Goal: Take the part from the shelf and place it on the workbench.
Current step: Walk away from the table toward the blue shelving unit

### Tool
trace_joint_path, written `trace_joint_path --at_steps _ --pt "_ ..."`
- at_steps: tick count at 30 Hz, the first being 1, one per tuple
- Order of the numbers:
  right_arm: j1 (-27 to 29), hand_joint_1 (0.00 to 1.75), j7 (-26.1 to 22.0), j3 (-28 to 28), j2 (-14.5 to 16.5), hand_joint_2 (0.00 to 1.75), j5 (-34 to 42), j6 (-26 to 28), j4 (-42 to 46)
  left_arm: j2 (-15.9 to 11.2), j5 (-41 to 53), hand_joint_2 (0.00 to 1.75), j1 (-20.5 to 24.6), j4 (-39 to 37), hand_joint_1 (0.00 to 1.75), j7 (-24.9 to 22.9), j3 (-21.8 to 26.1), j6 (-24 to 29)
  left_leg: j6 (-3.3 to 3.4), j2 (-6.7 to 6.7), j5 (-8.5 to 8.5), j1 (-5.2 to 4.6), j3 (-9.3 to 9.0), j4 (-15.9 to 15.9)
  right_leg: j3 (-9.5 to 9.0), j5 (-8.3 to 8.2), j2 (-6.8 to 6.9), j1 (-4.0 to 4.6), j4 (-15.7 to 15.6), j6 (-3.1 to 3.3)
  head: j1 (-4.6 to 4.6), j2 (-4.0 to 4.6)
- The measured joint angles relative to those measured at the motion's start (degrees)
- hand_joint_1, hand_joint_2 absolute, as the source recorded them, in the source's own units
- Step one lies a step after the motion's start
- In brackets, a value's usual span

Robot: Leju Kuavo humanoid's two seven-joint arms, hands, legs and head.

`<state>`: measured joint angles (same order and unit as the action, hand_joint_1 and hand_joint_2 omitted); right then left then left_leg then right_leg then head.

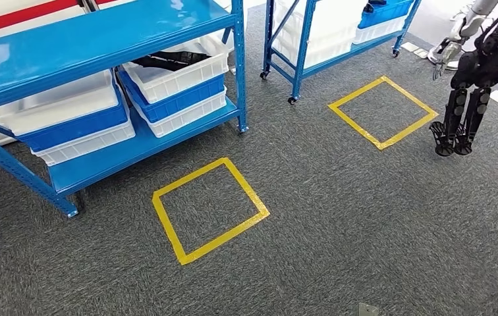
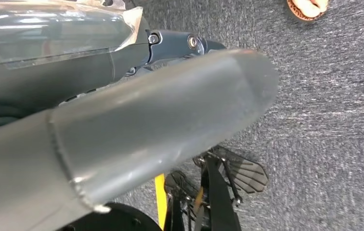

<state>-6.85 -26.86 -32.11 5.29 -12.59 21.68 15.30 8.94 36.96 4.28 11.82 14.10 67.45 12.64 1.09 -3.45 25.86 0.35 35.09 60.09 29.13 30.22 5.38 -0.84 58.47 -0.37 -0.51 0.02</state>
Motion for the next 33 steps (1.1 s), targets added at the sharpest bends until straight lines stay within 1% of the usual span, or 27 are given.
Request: trace_joint_path --at_steps 1,2,3,4,5,6,7,8,9,10,11,12,13,14,15,16,17,18,20,21,22,25,28,29,31,32,33 --pt "-0.02 0.00 0.00 0.00 0.02 0.00 -0.07 0.14 0.00 -0.02 0.15 0.00 0.09 0.00 0.00 0.04 0.00 0.01 0.22 -0.17 0.13 -0.31 -0.24 -0.64 -0.10 0.16 0.46 0.12 -0.04 -0.29 0.04 0.00" --pt "-0.08 0.00 0.02 0.01 0.07 0.00 -0.28 0.41 0.00 -0.04 0.28 0.00 0.13 0.00 0.00 0.07 0.00 0.04 0.46 0.53 0.11 -0.50 -0.16 -0.73 -0.24 0.25 0.97 0.17 -0.16 -0.58 0.04 0.00" --pt "-0.17 0.00 0.06 0.05 0.14 0.00 -0.65 0.82 0.01 -0.07 0.41 0.00 0.12 0.00 0.00 0.09 0.00 0.07 0.81 1.17 -0.05 -0.44 -0.28 -1.08 -0.28 0.40 1.33 0.30 -0.19 -0.87 0.01 -0.01" --pt "-0.26 0.00 0.12 0.13 0.18 0.00 -1.19 1.37 0.01 -0.09 0.49 0.00 0.10 0.00 0.00 0.10 0.00 0.09 1.17 1.78 -0.26 -0.41 -0.53 -1.57 -0.30 0.71 0.97 0.30 0.15 -1.12 0.07 -0.01" --pt "-0.35 0.00 0.17 0.27 0.23 0.00 -1.86 2.08 0.02 -0.10 0.56 0.00 0.12 0.00 0.00 0.10 0.00 0.10 1.59 2.38 -0.54 -0.26 -0.82 -2.05 0.16 1.50 -0.05 0.30 1.39 -1.17 0.09 -0.01" --pt "-0.35 0.00 0.26 0.46 0.22 0.00 -2.61 2.86 0.02 -0.10 0.63 0.00 0.22 0.00 0.00 0.09 0.00 0.08 1.93 3.00 -0.79 -0.06 -1.08 -2.44 1.25 2.79 -1.52 0.26 3.83 -1.04 0.25 -0.01" --pt "-0.27 0.00 0.36 0.69 0.15 0.00 -3.36 3.74 0.02 -0.10 0.72 0.00 0.32 0.00 0.00 0.09 0.00 0.05 2.10 3.66 -0.85 -0.09 -1.14 -2.52 2.77 4.32 -3.10 0.03 7.19 -0.80 0.39 -0.01" --pt "-0.14 0.00 0.45 0.96 0.09 0.00 -4.01 4.59 0.02 -0.12 0.79 0.00 0.42 0.00 0.00 0.10 0.00 0.01 2.24 4.38 -0.88 -0.05 -1.11 -2.51 4.73 5.81 -4.10 -0.03 10.93 -0.62 0.47 -0.01" --pt "-0.03 0.00 0.57 1.21 -0.01 0.00 -4.43 5.30 0.02 -0.13 0.86 0.00 0.47 0.00 0.00 0.11 0.00 -0.05 2.25 5.12 -0.87 -0.06 -1.11 -2.49 6.38 6.67 -4.60 -0.07 13.85 -0.67 0.57 0.00" --pt "0.01 0.00 0.64 1.39 -0.11 0.00 -4.57 5.81 0.02 -0.13 0.93 0.00 0.43 -0.01 0.00 0.12 0.00 -0.11 2.22 5.78 -0.85 -0.05 -1.14 -2.46 7.27 6.56 -4.81 -0.10 15.00 -0.99 0.59 0.00" --pt "-0.05 0.00 0.67 1.51 -0.20 0.00 -4.50 6.05 0.02 -0.12 0.97 0.00 0.37 -0.01 0.00 0.13 0.00 -0.17 2.16 6.34 -0.81 -0.02 -1.21 -2.42 7.20 5.52 -4.89 -0.17 14.06 -1.52 0.61 0.00" --pt "-0.17 0.00 0.61 1.56 -0.27 0.00 -4.34 6.12 0.02 -0.09 0.99 0.00 0.30 -0.02 0.00 0.13 0.00 -0.23 2.03 6.83 -0.73 0.03 -1.32 -2.36 6.08 3.68 -4.97 -0.31 10.94 -2.17 0.62 0.00" --pt "-0.30 0.00 0.47 1.57 -0.33 0.00 -4.26 6.09 0.02 -0.07 0.98 0.00 0.25 -0.02 0.00 0.13 0.00 -0.27 1.80 7.23 -0.60 0.05 -1.37 -2.25 4.59 1.74 -5.19 -0.54 6.99 -2.74 0.64 0.00" --pt "-0.44 0.00 0.32 1.63 -0.28 0.00 -4.30 6.02 0.02 -0.07 0.92 0.00 0.23 -0.02 0.00 0.13 0.01 -0.23 1.46 7.52 -0.40 -0.05 -1.36 -2.02 3.34 0.21 -5.48 -0.65 3.61 -2.95 0.70 0.00" --pt "-0.56 0.00 0.15 1.74 -0.24 0.00 -4.47 5.96 0.03 -0.07 0.80 0.00 0.22 -0.01 0.00 0.13 0.01 -0.14 1.12 7.72 -0.23 -0.15 -1.31 -1.81 2.39 -0.78 -5.75 -0.72 1.33 -2.82 0.71 0.00" --pt "-0.66 0.00 0.03 1.94 -0.15 0.00 -4.76 5.91 0.03 -0.08 0.63 0.00 0.21 -0.01 0.00 0.14 0.02 0.00 0.80 7.83 -0.13 -0.29 -1.23 -1.69 2.06 -1.15 -5.95 -0.68 0.48 -2.42 0.68 0.00" --pt "-0.78 0.00 -0.03 2.20 -0.04 0.00 -5.13 5.89 0.04 -0.10 0.45 0.00 0.19 0.00 0.00 0.14 0.03 0.20 0.77 7.81 -0.04 -0.37 -1.17 -1.59 2.00 -1.32 -6.00 -0.61 0.38 -1.97 0.64 0.00" --pt "-0.91 0.00 -0.07 2.46 0.00 0.00 -5.52 5.91 0.06 -0.09 0.27 0.00 0.16 0.00 0.00 0.15 0.05 0.38 1.08 7.74 -0.07 -0.36 -1.15 -1.60 1.90 -1.42 -6.00 -0.62 0.36 -1.68 0.55 0.00" --pt "-1.21 0.00 -0.09 3.05 0.16 0.00 -6.22 5.93 0.12 -0.07 -0.11 0.00 0.10 -0.01 0.00 0.14 0.11 0.78 2.02 7.57 -0.12 -0.29 -1.21 -1.59 1.91 -1.53 -6.06 -0.58 0.29 -1.52 0.46 0.00" --pt "-1.36 0.00 -0.09 3.34 0.23 0.00 -6.47 5.95 0.15 -0.02 -0.28 0.00 0.10 -0.01 0.00 0.14 0.15 0.92 2.33 7.55 -0.18 -0.26 -1.30 -1.63 1.87 -1.52 -6.10 -0.50 0.29 -1.50 0.41 0.00" --pt "-1.50 0.00 -0.09 3.63 0.30 0.00 -6.69 5.95 0.17 0.04 -0.43 0.00 0.11 -0.02 0.00 0.13 0.18 1.02 2.43 7.54 -0.20 -0.23 -1.40 -1.70 1.82 -1.51 -6.11 -0.44 0.29 -1.49 0.39 0.00" --pt "-1.91 0.00 -0.13 4.16 0.38 0.00 -6.97 5.94 0.20 0.15 -0.62 0.00 0.12 -0.02 0.00 0.25 0.23 0.81 2.45 7.53 -0.20 -0.17 -1.63 -1.93 1.72 -1.46 -6.10 -0.31 0.29 -1.41 0.38 0.00" --pt "-2.02 0.00 -0.19 4.48 0.37 0.00 -7.03 5.94 0.31 0.22 -0.63 0.00 0.11 -0.02 0.00 0.37 0.24 0.57 2.43 7.49 -0.20 -0.12 -1.68 -2.02 1.69 -1.39 -6.10 -0.14 0.30 -1.06 0.39 0.00" --pt "-2.03 0.00 -0.21 4.56 0.37 0.00 -7.06 5.94 0.34 0.24 -0.63 0.00 0.12 -0.02 0.00 0.40 0.24 0.52 2.38 7.47 -0.15 -0.11 -1.64 -1.97 1.67 -1.39 -6.11 -0.24 0.25 -0.98 0.39 0.00" --pt "-2.06 0.00 -0.28 4.74 0.44 0.00 -7.12 5.93 0.40 0.25 -0.63 0.00 0.13 0.01 0.00 0.55 0.24 0.36 2.32 7.30 0.08 -0.25 -1.64 -2.00 1.57 -1.28 -6.16 -0.62 -0.11 -1.10 0.38 0.00" --pt "-2.09 0.00 -0.33 4.88 0.54 0.00 -7.18 5.93 0.53 0.24 -0.64 0.00 0.15 0.03 0.00 0.72 0.24 0.25 2.44 7.18 0.12 -0.38 -2.23 -2.79 1.17 -1.30 -6.15 -0.66 -0.63 -1.20 0.27 -0.01" --pt "-2.13 0.00 -0.40 5.01 0.59 0.00 -7.24 5.93 0.67 0.28 -0.69 0.00 0.13 0.04 0.00 0.90 0.24 0.13 2.63 7.00 -0.09 -0.35 -3.28 -4.16 0.76 -1.39 -6.03 -0.60 -0.95 -1.22 0.26 -0.01"
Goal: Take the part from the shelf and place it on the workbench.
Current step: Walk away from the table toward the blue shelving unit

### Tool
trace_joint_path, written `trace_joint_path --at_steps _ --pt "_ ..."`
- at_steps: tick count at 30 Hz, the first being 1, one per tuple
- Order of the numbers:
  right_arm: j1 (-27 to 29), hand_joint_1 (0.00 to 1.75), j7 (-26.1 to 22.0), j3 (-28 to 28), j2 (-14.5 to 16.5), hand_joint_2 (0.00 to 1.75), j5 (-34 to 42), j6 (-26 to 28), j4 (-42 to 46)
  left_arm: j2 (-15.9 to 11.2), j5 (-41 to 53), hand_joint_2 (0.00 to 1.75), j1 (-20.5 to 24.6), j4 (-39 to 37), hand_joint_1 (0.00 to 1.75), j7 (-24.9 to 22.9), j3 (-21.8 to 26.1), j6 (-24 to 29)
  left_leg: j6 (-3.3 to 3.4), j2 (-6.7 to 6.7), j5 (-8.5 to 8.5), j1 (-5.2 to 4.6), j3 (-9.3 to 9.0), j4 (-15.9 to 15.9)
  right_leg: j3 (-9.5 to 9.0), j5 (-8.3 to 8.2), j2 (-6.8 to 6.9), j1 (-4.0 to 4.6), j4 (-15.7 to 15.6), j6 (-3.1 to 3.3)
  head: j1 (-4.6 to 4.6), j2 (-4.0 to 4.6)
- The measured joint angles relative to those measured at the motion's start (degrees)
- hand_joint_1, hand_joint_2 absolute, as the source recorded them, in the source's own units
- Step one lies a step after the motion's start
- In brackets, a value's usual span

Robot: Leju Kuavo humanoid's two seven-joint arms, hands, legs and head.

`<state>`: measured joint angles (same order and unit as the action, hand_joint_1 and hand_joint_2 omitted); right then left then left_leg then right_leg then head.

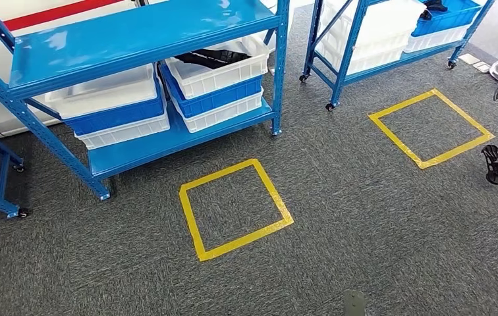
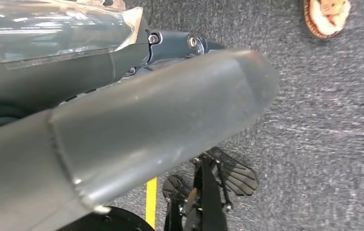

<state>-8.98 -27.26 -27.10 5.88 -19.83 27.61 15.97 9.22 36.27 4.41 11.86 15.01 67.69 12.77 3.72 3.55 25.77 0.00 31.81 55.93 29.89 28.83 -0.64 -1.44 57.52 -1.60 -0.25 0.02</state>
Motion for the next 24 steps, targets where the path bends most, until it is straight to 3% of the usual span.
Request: trace_joint_path --at_steps 2,5,6,7,9,10,11,12,13,14,16,18,20,21,22,23,24 --pt "-0.16 0.00 -0.14 0.15 0.05 0.00 -0.14 -0.01 0.23 0.19 -0.13 0.00 -0.06 0.01 0.00 0.31 0.00 -0.13 0.59 -0.22 -0.59 0.29 -2.48 -3.09 0.29 0.44 0.26 0.27 1.42 0.11 -0.02 0.00" --pt "-0.03 0.00 -0.20 0.16 -0.22 0.00 -0.20 -0.03 0.26 0.41 -0.40 0.00 -0.10 0.00 0.00 0.39 0.03 -0.02 0.32 -0.37 -0.35 0.71 -3.70 -4.03 6.03 3.37 0.34 -0.28 10.64 -0.25 0.10 0.01" --pt "0.17 0.00 -0.20 0.16 -0.34 0.00 -0.19 -0.04 0.27 0.47 -0.58 0.00 -0.17 -0.01 0.00 0.39 0.08 0.00 -0.13 -0.33 0.00 0.90 -3.91 -3.89 7.60 3.60 0.34 -0.62 12.63 -0.81 0.10 0.01" --pt "0.36 0.00 -0.20 0.15 -0.47 0.00 -0.16 -0.07 0.27 0.55 -0.78 0.00 -0.25 -0.03 0.00 0.37 0.19 -0.02 -0.63 -0.24 0.42 1.20 -4.12 -3.62 8.02 2.86 0.35 -1.01 12.47 -1.63 0.09 0.01" --pt "0.53 0.00 -0.20 0.15 -0.64 0.00 -0.11 -0.17 0.27 0.65 -1.07 0.00 -0.40 -0.05 0.00 0.29 0.60 -0.11 -2.05 -0.09 1.79 2.11 -4.40 -2.21 6.26 -0.20 0.41 -1.96 7.38 -3.80 0.12 0.01" --pt "0.60 0.00 -0.19 0.15 -0.57 0.00 -0.05 -0.28 0.23 0.57 -1.13 0.00 -0.41 -0.02 0.00 0.26 0.80 -0.15 -2.93 0.00 2.86 2.39 -4.15 -1.09 5.15 -1.20 0.21 -2.22 4.99 -4.56 0.34 0.01" --pt "0.64 0.00 -0.19 0.14 -0.54 0.00 0.02 -0.38 0.23 0.51 -1.13 0.00 -0.38 0.01 0.00 0.26 0.93 -0.24 -3.70 0.09 3.99 2.59 -3.82 0.10 4.33 -1.45 0.00 -2.38 3.64 -4.42 0.55 0.01" --pt "0.78 0.00 -0.19 0.13 -0.53 0.00 0.13 -0.52 0.23 0.45 -1.09 0.00 -0.32 0.03 0.00 0.28 0.99 -0.39 -4.34 0.17 4.96 2.67 -3.56 1.06 3.98 -1.06 -0.17 -2.38 3.35 -3.74 0.58 0.01" --pt "0.94 0.00 -0.19 0.10 -0.52 0.00 0.27 -0.65 0.23 0.42 -1.02 0.00 -0.27 0.05 0.00 0.32 1.01 -0.53 -4.72 0.27 5.59 2.62 -3.39 1.52 3.88 -0.36 -0.35 -2.18 3.85 -2.67 0.46 0.01" --pt "1.02 0.00 -0.19 0.08 -0.64 0.00 0.36 -0.74 0.27 0.48 -0.96 0.00 -0.24 0.03 0.00 0.36 1.02 -0.67 -4.93 0.34 5.93 2.76 -3.50 1.72 3.71 0.16 -0.28 -2.12 4.10 -1.60 0.19 0.01" --pt "1.14 0.00 -0.27 0.05 -0.72 0.00 0.49 -0.84 0.31 0.54 -0.84 0.00 -0.16 0.03 0.00 0.44 1.03 -0.85 -5.10 -0.51 6.42 2.82 -3.33 2.88 3.02 0.84 -0.13 -1.79 4.10 -0.57 -0.34 0.01" --pt "1.17 0.00 -0.44 0.04 -0.77 0.00 0.55 -0.86 0.35 0.55 -0.79 0.00 0.01 0.03 0.00 0.61 1.03 -1.04 -4.88 -2.35 7.84 2.61 0.06 8.64 2.02 1.53 0.09 -1.32 3.88 0.08 -0.69 0.01" --pt "1.32 0.00 -0.55 0.03 -0.83 0.00 0.65 -0.86 0.36 0.55 -0.76 0.00 0.10 0.03 0.00 0.76 1.03 -1.17 -4.21 -3.48 9.22 2.21 6.44 17.17 1.06 2.37 0.38 -0.74 3.68 0.41 -0.91 0.01" --pt "1.46 0.00 -0.55 0.02 -0.84 0.00 0.71 -0.86 0.35 0.55 -0.75 0.00 0.07 0.03 0.00 0.78 1.03 -1.20 -3.63 -3.62 8.84 1.85 9.23 19.85 0.50 2.84 0.47 -0.42 3.57 0.52 -0.93 0.01" --pt "1.62 0.00 -0.55 0.02 -0.84 0.00 0.75 -0.86 0.34 0.55 -0.75 0.00 0.00 0.03 0.00 0.79 1.03 -1.21 -2.81 -3.64 7.32 1.31 11.08 20.49 -0.19 3.34 0.52 -0.11 3.37 0.66 -0.92 0.01" --pt "1.77 0.00 -0.55 0.01 -0.82 0.00 0.77 -0.86 0.34 0.53 -0.76 0.00 -0.09 0.03 0.00 0.80 1.05 -1.21 -1.73 -3.62 4.77 0.55 11.75 18.86 -0.92 3.81 0.54 0.19 3.05 0.80 -0.93 0.01" --pt "1.93 0.00 -0.55 0.01 -0.76 0.00 0.78 -0.86 0.33 0.49 -0.77 0.00 -0.18 0.03 0.00 0.85 1.09 -1.20 -0.32 -3.60 1.48 -0.47 11.39 15.31 -1.84 4.23 0.56 0.47 2.51 0.99 -0.93 0.01"
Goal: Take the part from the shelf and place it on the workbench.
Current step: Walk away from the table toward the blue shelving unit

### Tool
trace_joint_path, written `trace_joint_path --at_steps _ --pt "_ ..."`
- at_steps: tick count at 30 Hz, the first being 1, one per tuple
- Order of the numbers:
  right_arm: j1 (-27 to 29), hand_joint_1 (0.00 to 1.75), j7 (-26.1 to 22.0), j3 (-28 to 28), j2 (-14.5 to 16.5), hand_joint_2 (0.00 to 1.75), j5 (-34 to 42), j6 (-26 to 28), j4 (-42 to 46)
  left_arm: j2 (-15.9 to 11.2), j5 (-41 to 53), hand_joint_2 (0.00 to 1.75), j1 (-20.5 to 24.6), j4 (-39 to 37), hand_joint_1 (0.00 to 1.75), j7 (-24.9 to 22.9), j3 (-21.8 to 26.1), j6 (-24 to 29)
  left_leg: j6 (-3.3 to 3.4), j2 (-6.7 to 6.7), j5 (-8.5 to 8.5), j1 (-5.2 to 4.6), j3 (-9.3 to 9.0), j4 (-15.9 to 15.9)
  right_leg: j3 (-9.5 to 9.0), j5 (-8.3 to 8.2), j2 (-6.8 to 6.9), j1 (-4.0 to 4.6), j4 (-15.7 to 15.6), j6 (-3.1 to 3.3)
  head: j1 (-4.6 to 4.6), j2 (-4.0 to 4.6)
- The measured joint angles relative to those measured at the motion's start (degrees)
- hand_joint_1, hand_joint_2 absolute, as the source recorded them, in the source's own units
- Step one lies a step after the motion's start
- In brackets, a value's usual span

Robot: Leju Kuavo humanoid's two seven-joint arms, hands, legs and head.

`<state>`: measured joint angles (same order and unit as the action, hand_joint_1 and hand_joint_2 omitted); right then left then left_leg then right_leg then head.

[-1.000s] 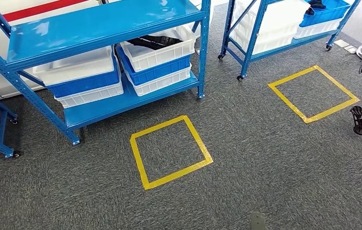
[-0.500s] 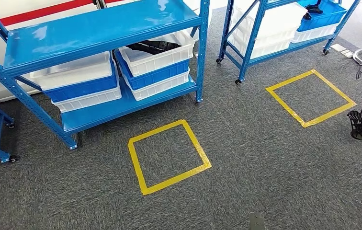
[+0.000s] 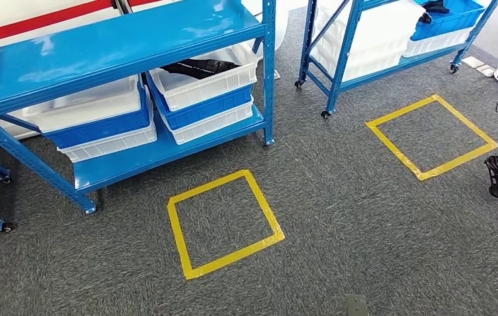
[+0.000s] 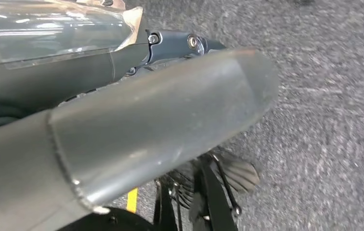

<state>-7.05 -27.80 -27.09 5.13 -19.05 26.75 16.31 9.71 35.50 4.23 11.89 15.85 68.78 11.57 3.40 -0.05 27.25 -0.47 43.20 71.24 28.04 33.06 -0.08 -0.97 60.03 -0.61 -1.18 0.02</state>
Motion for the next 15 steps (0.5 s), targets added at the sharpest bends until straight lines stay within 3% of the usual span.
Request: trace_joint_path --at_steps 1,2,3,4,7,9,12,14,15 --pt "0.19 0.00 0.00 -0.01 0.21 0.00 0.02 0.00 -0.05 -0.19 0.01 0.00 -0.08 0.04 0.00 0.10 0.06 0.02 1.70 -0.03 -2.91 -1.23 -0.98 -4.23 -1.02 0.37 0.05 0.14 -0.74 0.16 0.09 0.00" --pt "0.33 0.00 0.00 -0.02 0.39 0.00 0.07 0.02 -0.11 -0.36 0.03 0.00 -0.15 0.08 0.00 0.25 0.11 0.03 3.16 -0.12 -4.77 -2.24 -2.22 -7.86 -2.03 0.67 0.07 0.43 -1.72 0.18 0.19 0.00" --pt "0.45 0.00 0.00 -0.04 0.68 0.00 0.19 0.05 -0.19 -0.58 0.12 0.00 -0.17 0.18 0.00 0.42 0.16 0.05 4.25 -0.16 -5.59 -2.98 -3.37 -10.56 -3.07 0.88 0.15 0.53 -2.83 0.13 0.31 0.00" --pt "0.52 0.00 -0.02 -0.09 0.77 0.00 0.33 0.10 -0.26 -0.71 0.27 0.00 -0.13 0.26 0.00 0.56 0.18 0.04 4.92 -0.14 -5.46 -3.38 -4.41 -12.23 -4.16 0.82 0.30 0.65 -3.62 -0.03 0.41 0.00" --pt "0.46 0.00 -0.23 -0.32 0.61 0.00 0.87 0.22 -0.25 -0.62 0.88 0.00 0.00 0.33 0.00 0.78 0.18 -0.07 5.58 0.34 -4.57 -3.19 -8.47 -15.71 -6.05 0.04 0.70 0.85 -3.36 -1.07 0.32 0.00" --pt "0.41 0.00 -0.41 -0.61 0.38 0.00 1.09 0.25 -0.24 -0.57 1.08 0.00 0.08 0.33 0.00 0.81 0.17 -0.15 5.57 0.61 -3.96 -2.79 -10.75 -17.09 -3.54 0.59 0.42 0.84 1.57 -1.22 0.29 0.00" --pt "0.71 0.00 -0.61 -1.10 -0.01 0.00 1.23 0.27 -0.25 -0.42 1.10 0.00 0.21 0.32 0.00 0.80 0.16 -0.20 4.38 1.19 -2.13 -2.41 -12.73 -17.22 4.01 4.09 0.19 0.30 10.20 -1.11 0.28 0.00" --pt "1.19 0.00 -0.67 -1.27 -0.16 0.00 1.29 0.31 -0.26 -0.32 1.11 0.00 0.06 0.31 0.00 0.79 0.16 -0.20 3.14 1.63 -0.52 -1.94 -14.59 -17.18 6.96 5.07 0.19 -0.54 9.65 -2.07 0.30 0.00" --pt "1.38 0.00 -0.69 -1.33 -0.19 0.00 1.30 0.34 -0.26 -0.31 1.10 0.00 -0.01 0.31 0.00 0.79 0.16 -0.20 2.49 1.79 0.37 -1.67 -15.60 -17.08 7.44 3.68 0.19 -1.13 7.27 -3.11 0.31 0.00"
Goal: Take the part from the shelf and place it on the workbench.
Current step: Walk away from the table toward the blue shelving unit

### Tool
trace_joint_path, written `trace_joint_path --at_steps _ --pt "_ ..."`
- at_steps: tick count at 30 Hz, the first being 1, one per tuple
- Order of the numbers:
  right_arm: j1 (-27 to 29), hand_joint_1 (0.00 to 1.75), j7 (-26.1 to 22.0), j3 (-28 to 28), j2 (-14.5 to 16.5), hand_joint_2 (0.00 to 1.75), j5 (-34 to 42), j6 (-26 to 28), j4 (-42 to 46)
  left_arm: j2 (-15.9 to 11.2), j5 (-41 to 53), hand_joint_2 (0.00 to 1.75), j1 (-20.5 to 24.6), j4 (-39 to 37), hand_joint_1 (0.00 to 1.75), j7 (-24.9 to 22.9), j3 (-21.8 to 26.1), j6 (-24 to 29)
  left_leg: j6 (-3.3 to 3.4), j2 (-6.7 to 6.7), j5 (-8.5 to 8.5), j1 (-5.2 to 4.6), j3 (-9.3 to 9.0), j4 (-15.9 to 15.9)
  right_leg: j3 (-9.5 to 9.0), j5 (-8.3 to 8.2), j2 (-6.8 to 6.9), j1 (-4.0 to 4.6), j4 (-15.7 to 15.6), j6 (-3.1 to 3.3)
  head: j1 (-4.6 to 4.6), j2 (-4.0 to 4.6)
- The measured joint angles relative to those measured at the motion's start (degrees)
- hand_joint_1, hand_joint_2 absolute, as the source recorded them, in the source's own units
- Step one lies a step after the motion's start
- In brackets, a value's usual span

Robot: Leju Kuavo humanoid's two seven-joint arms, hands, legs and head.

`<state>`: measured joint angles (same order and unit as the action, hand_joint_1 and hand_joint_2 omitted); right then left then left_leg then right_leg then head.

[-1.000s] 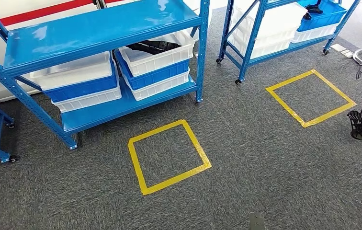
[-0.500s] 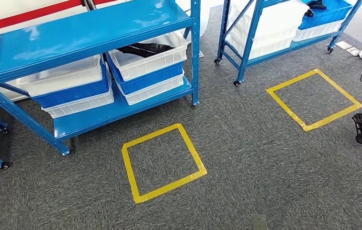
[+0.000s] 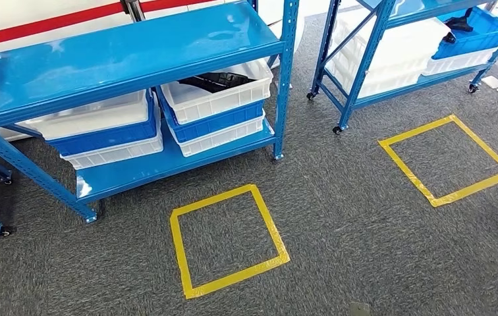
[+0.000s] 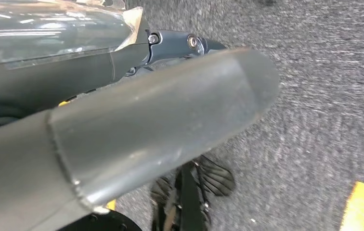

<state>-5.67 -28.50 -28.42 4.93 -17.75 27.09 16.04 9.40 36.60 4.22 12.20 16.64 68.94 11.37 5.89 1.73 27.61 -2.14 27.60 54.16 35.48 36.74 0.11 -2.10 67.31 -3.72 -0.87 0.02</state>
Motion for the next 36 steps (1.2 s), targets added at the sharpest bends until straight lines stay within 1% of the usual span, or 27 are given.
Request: trace_joint_path --at_steps 1,2,3,4,6,7,8,10,12,13,14,15,18,19,20,22,24,27,28,29,30,31,32,33,34,35,36 --pt "0.22 0.00 -0.03 -0.08 0.01 0.00 0.02 0.07 -0.05 -0.05 0.00 0.00 -0.09 0.01 0.00 0.00 0.01 0.00 -0.67 0.12 1.02 0.17 -0.78 0.21 0.13 -3.06 0.12 -0.69 -2.73 -1.48 0.02 0.00" --pt "0.39 0.00 -0.08 -0.17 0.15 0.00 0.05 0.18 -0.18 -0.18 0.00 0.00 -0.17 0.01 0.00 -0.01 0.01 0.01 -1.27 0.24 2.18 0.31 -1.52 0.79 0.16 -5.93 0.35 -1.09 -5.12 -2.39 0.13 0.00" --pt "0.48 0.00 -0.13 -0.24 0.25 0.00 0.08 0.32 -0.31 -0.31 0.00 0.00 -0.20 0.02 0.00 0.02 0.01 0.01 -1.77 0.29 3.29 0.34 -1.87 1.38 -0.05 -8.24 0.46 -1.26 -6.51 -2.38 0.16 0.00" --pt "0.52 0.00 -0.17 -0.29 0.36 0.00 0.11 0.48 -0.44 -0.43 -0.01 0.00 -0.19 0.03 0.00 0.05 0.01 0.01 -2.16 0.31 4.20 0.37 -2.09 1.95 -0.24 -9.58 0.56 -1.16 -6.94 -1.75 0.17 0.00" --pt "0.24 0.00 -0.23 -0.35 0.39 0.00 0.11 0.80 -0.46 -0.48 -0.01 0.00 0.04 0.03 0.00 0.20 0.01 0.02 -2.55 0.17 4.92 0.62 -2.06 3.09 -0.98 -9.20 0.34 -0.78 -6.80 0.59 0.05 0.00" --pt "0.08 0.00 -0.25 -0.39 0.33 0.00 0.08 0.91 -0.39 -0.42 -0.01 0.00 0.17 0.02 0.00 0.30 0.01 0.02 -2.78 -0.07 4.52 0.83 -1.40 4.57 -1.41 -8.94 0.28 -0.72 -6.89 1.15 -0.02 0.00" --pt "-0.08 0.00 -0.26 -0.45 0.27 0.00 0.04 1.01 -0.33 -0.34 0.00 0.00 0.30 0.01 0.00 0.44 0.01 0.02 -3.14 -0.43 3.98 1.08 0.18 7.26 -2.04 -8.62 0.23 -0.71 -7.08 1.63 -0.09 0.00" --pt "-0.34 0.00 -0.28 -0.61 0.12 0.00 -0.01 1.15 -0.23 -0.20 0.01 0.00 0.43 0.00 0.00 0.72 -0.01 0.01 -4.08 -1.15 3.97 1.63 5.34 14.74 -3.62 -7.72 0.15 -0.57 -7.62 2.37 -0.21 0.00" --pt "-0.37 0.00 -0.34 -0.93 0.05 0.00 0.09 1.33 -0.22 -0.16 0.08 0.00 0.43 -0.01 0.00 0.86 -0.01 0.00 -4.71 -1.47 6.64 2.08 10.77 20.25 -5.33 -6.62 0.06 -0.41 -8.08 2.58 -0.22 0.00" --pt "-0.29 0.00 -0.42 -1.12 -0.01 0.00 0.19 1.42 -0.22 -0.15 0.15 0.00 0.42 -0.02 0.00 0.90 -0.01 -0.01 -4.79 -1.52 7.82 2.18 12.77 20.95 -6.29 -5.98 -0.01 -0.38 -8.22 2.59 -0.24 0.00" --pt "-0.17 0.00 -0.51 -1.29 -0.05 0.00 0.30 1.48 -0.22 -0.14 0.27 0.00 0.41 -0.02 0.00 0.92 -0.01 -0.02 -4.64 -1.54 8.01 2.21 14.03 20.12 -7.28 -5.28 -0.07 -0.36 -8.32 2.58 -0.23 0.00" --pt "-0.07 0.00 -0.66 -1.46 -0.08 0.00 0.40 1.51 -0.22 -0.14 0.42 0.00 0.39 -0.02 0.00 0.93 -0.01 -0.04 -4.28 -1.55 6.68 2.14 14.54 17.80 -8.19 -4.54 -0.13 -0.34 -8.40 2.57 -0.23 0.00" --pt "0.25 0.00 -1.17 -1.78 0.08 0.00 0.52 1.52 -0.26 -0.33 0.80 0.00 0.26 -0.01 0.00 0.93 -0.03 -0.11 -2.19 -1.43 -3.09 1.18 13.96 8.16 -10.54 -2.66 -0.35 -0.20 -9.13 2.40 -0.33 0.00" --pt "0.34 0.00 -1.27 -1.86 0.20 0.00 0.56 1.52 -0.28 -0.46 0.85 0.00 0.17 -0.01 0.00 0.94 -0.04 -0.13 -1.55 -1.18 -5.21 0.78 13.65 6.29 -11.52 -2.23 -0.45 -0.03 -9.77 2.24 -0.43 0.00" --pt "0.42 0.00 -1.34 -1.92 0.29 0.00 0.56 1.52 -0.31 -0.57 0.86 0.00 0.06 -0.02 0.00 0.97 -0.04 -0.13 -1.14 -0.85 -5.99 0.49 13.24 5.24 -12.58 -2.24 -0.57 0.22 -10.09 1.81 -0.53 0.00" --pt "0.41 0.00 -1.44 -2.06 0.27 0.00 0.55 1.52 -0.28 -0.64 0.84 0.00 0.00 -0.01 0.00 1.09 -0.03 -0.12 -0.90 -0.33 -5.75 0.49 11.18 4.00 -14.10 -2.37 -0.60 0.79 -10.05 1.08 -0.64 0.00" --pt "0.12 0.00 -1.46 -2.15 0.05 0.00 0.50 1.54 -0.25 -0.55 0.82 0.00 0.17 -0.02 0.00 1.20 -0.03 -0.14 -0.89 -0.24 -5.27 0.67 9.23 3.36 -12.87 -1.84 -0.56 1.09 -6.49 0.90 -0.55 0.00" --pt "-0.12 0.00 -1.47 -2.20 -0.20 0.00 0.46 1.56 -0.24 -0.47 0.80 0.00 0.49 -0.02 0.00 1.29 -0.04 -0.15 -0.50 -0.19 -4.09 0.55 7.90 3.33 -5.90 2.11 -0.54 1.24 2.92 1.70 -0.34 0.00" --pt "-0.01 0.00 -1.47 -2.21 -0.25 0.00 0.49 1.56 -0.25 -0.44 0.79 0.00 0.51 -0.03 0.00 1.42 -0.04 -0.15 -0.47 -0.07 -3.61 0.52 7.34 3.35 -3.82 3.49 -0.55 1.26 4.44 1.85 -0.34 0.00" --pt "0.14 0.00 -1.47 -2.26 -0.30 0.00 0.51 1.56 -0.25 -0.39 0.77 0.00 0.49 -0.03 0.00 1.64 -0.04 -0.15 -0.53 0.09 -3.10 0.51 6.67 3.38 -2.55 4.03 -0.55 1.28 4.28 1.63 -0.29 0.00" --pt "0.25 0.00 -1.47 -2.34 -0.33 0.00 0.54 1.56 -0.25 -0.34 0.76 0.00 0.47 -0.04 0.00 1.91 -0.03 -0.15 -0.66 0.26 -2.59 0.50 5.94 3.42 -1.98 3.37 -0.55 1.28 2.64 1.14 -0.28 0.00" --pt "0.28 0.00 -1.47 -2.46 -0.37 0.00 0.54 1.57 -0.25 -0.28 0.76 0.00 0.47 -0.04 0.00 2.22 -0.03 -0.15 -0.82 0.39 -2.01 0.50 5.21 3.46 -1.90 1.22 -0.55 1.27 -0.25 0.42 -0.28 0.00" --pt "0.32 0.00 -1.45 -2.59 -0.42 0.00 0.42 1.61 -0.26 -0.25 0.77 0.00 0.48 -0.04 0.00 2.46 -0.03 -0.14 -1.04 0.49 -1.40 0.41 4.53 3.63 -1.88 -2.03 -0.52 1.30 -3.29 -0.41 -0.26 0.00" --pt "0.29 0.00 -1.39 -2.68 -0.48 0.00 0.19 1.69 -0.28 -0.24 0.80 0.00 0.49 -0.05 0.00 2.61 -0.04 -0.10 -1.26 0.58 -0.82 0.32 4.14 3.85 -1.95 -4.84 -0.49 1.31 -5.74 -0.56 -0.28 0.00" --pt "0.29 0.00 -1.28 -2.73 -0.51 0.00 -0.14 1.77 -0.31 -0.23 0.85 0.00 0.50 -0.05 0.00 2.71 -0.04 -0.04 -1.46 0.65 -0.28 0.18 4.02 4.27 -2.05 -7.30 -0.49 1.23 -7.30 -0.34 -0.30 0.00" --pt "0.30 0.00 -1.16 -2.74 -0.53 0.00 -0.46 1.85 -0.33 -0.25 0.89 0.00 0.49 -0.05 0.00 2.74 -0.04 0.02 -1.67 0.73 0.20 0.05 4.08 4.71 -1.83 -8.49 -0.42 1.27 -7.72 0.32 -0.33 0.00" --pt "0.24 0.00 -1.03 -2.74 -0.55 0.00 -0.70 1.90 -0.34 -0.26 0.93 0.00 0.49 -0.05 0.00 2.76 -0.04 0.07 -1.84 0.78 0.64 0.04 4.30 5.13 -2.01 -8.61 -0.40 1.10 -7.64 1.20 -0.36 -0.01"
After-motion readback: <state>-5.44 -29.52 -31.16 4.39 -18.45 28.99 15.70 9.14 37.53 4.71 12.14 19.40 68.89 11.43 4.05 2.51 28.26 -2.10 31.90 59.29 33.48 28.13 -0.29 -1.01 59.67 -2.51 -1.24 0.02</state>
